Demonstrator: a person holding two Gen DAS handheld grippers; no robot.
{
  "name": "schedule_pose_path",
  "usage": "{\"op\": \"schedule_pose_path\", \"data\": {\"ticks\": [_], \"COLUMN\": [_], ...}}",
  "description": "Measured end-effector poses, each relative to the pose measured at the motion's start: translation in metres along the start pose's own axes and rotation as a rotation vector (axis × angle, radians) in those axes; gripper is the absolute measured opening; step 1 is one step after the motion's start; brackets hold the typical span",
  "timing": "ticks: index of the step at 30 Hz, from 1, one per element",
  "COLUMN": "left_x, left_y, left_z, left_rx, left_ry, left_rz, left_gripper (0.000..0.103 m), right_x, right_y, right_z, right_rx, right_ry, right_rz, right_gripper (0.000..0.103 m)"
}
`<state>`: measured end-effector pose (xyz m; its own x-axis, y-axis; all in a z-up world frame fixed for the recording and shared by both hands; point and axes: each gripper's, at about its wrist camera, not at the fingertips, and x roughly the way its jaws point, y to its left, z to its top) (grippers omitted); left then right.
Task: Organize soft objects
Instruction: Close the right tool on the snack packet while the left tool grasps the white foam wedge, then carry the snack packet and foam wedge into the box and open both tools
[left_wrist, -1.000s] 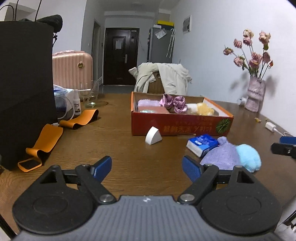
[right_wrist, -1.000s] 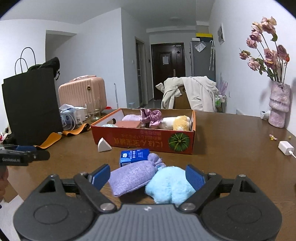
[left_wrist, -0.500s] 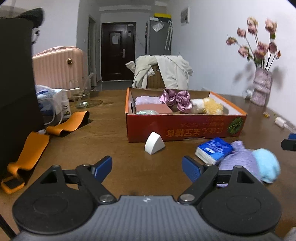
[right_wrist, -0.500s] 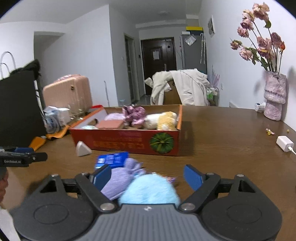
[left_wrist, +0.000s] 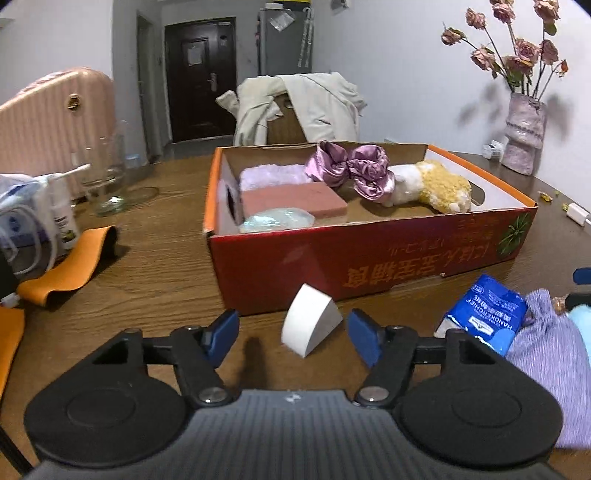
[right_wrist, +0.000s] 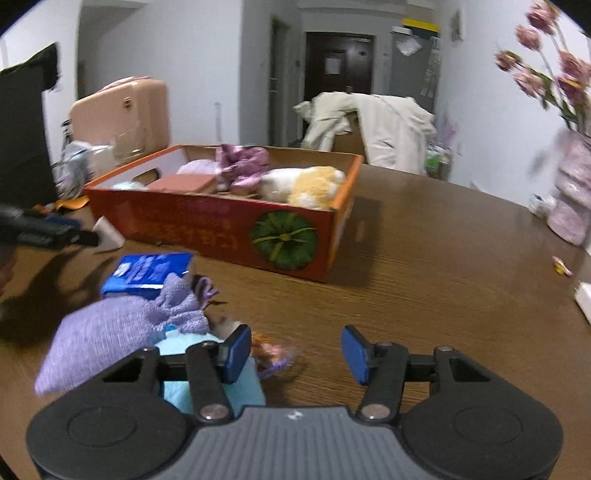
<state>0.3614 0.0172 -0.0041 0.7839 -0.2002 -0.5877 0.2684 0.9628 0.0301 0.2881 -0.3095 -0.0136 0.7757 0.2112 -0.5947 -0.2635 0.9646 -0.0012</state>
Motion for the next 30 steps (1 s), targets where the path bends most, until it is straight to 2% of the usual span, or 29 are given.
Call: {"op": "schedule_pose_path", "data": {"ticks": [1,3,4,5,6,10,12,16,22,25,30], "left_x": [0.003,0.009,0.011,0.012,0.014,0.013,0.012,0.0,-0.046,-0.073,-0.115], "left_y": [-0.001,-0.003,-0.004,-0.004,-0.005,-0.006,-0.008,-0.008,-0.002,-0.003,-0.01], "left_z": [0.001,0.001,0.002,0.001,0.002,-0.001,-0.003,-0.004,-0.007,-0.01,-0.013], "left_rx": [0.005,0.019,0.02,0.019,0.02,0.04,0.053,0.041,-0.039,-0.052,-0.043], "left_ry": [0.001,0.005,0.009,0.014,0.018,0.01,0.009,0.0,-0.057,-0.09,-0.147], "left_rz": [-0.003,-0.014,-0.02,-0.03,-0.037,-0.037,-0.032,-0.02,-0.011,-0.004,0.014], "left_gripper": [0.066,0.056,0.053,0.045,0.037,0.03,0.026,0.024,0.024,0.024,0.024], "right_x": [0.001,0.002,0.003,0.004,0.005,0.013,0.013,0.008,-0.024,-0.045,-0.081], "right_y": [0.004,0.01,0.011,0.012,0.011,0.009,0.009,0.014,0.011,0.013,0.026], "right_z": [0.0,-0.001,0.0,0.001,0.002,0.004,0.003,0.002,0.007,0.009,0.008], "right_rx": [-0.017,-0.047,-0.057,-0.062,-0.058,-0.039,-0.027,-0.021,0.029,0.043,0.039], "right_ry": [0.003,0.003,0.002,0.002,0.008,0.037,0.034,0.018,-0.07,-0.114,-0.179], "right_rz": [0.002,0.01,0.018,0.025,0.031,0.037,0.049,0.009,-0.072,-0.087,-0.065], "right_gripper": [0.054,0.053,0.049,0.046,0.039,0.018,0.016,0.015,0.014,0.014,0.014]}}
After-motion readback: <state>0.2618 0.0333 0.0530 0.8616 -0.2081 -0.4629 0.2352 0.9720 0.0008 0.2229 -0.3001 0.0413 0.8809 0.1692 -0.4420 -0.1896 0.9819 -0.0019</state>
